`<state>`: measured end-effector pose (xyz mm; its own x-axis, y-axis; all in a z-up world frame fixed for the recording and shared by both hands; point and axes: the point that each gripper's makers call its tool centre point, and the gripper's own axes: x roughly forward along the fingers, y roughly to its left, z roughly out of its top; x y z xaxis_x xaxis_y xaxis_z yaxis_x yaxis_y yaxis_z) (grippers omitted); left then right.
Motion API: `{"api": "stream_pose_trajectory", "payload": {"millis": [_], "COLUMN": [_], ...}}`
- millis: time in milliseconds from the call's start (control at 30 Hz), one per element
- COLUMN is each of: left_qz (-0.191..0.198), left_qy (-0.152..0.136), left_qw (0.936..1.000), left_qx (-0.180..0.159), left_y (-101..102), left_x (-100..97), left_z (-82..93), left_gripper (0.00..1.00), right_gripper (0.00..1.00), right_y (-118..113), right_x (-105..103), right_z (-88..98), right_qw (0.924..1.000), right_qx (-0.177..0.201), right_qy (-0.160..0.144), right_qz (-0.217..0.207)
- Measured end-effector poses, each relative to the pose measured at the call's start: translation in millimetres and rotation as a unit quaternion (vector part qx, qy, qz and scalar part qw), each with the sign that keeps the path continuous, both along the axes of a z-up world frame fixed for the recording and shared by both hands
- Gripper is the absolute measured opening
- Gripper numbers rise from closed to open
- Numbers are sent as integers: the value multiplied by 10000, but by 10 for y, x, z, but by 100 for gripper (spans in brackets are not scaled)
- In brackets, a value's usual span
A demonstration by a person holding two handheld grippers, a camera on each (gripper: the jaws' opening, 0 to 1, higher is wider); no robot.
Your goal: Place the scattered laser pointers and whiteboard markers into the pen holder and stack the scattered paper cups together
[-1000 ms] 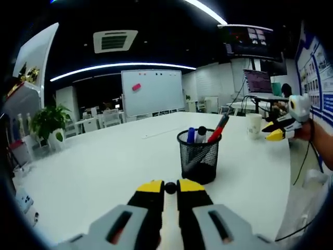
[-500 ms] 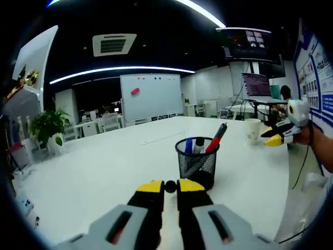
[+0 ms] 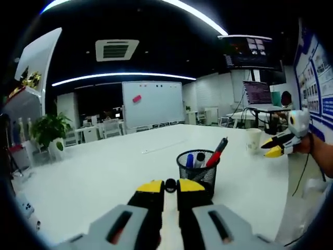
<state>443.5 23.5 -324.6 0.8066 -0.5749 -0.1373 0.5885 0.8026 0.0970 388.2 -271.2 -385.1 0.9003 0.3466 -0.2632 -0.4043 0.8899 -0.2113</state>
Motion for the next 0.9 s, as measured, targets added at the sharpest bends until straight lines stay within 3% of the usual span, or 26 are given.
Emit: {"api": "stream_pose_trajectory", "payload": {"millis": [900], "left_qz": [23], "left_qy": [-516], "left_qw": [9986], "left_qx": [-109], "left_y": [-59], "left_x": [-8], "left_z": [416], "left_gripper": [10], "right_gripper": [27], "right_y": [12], "right_x": [-18], "right_z": [4], "right_qw": [10000], "right_qx": [49], "right_qy": [4], "right_qz": [20]}}
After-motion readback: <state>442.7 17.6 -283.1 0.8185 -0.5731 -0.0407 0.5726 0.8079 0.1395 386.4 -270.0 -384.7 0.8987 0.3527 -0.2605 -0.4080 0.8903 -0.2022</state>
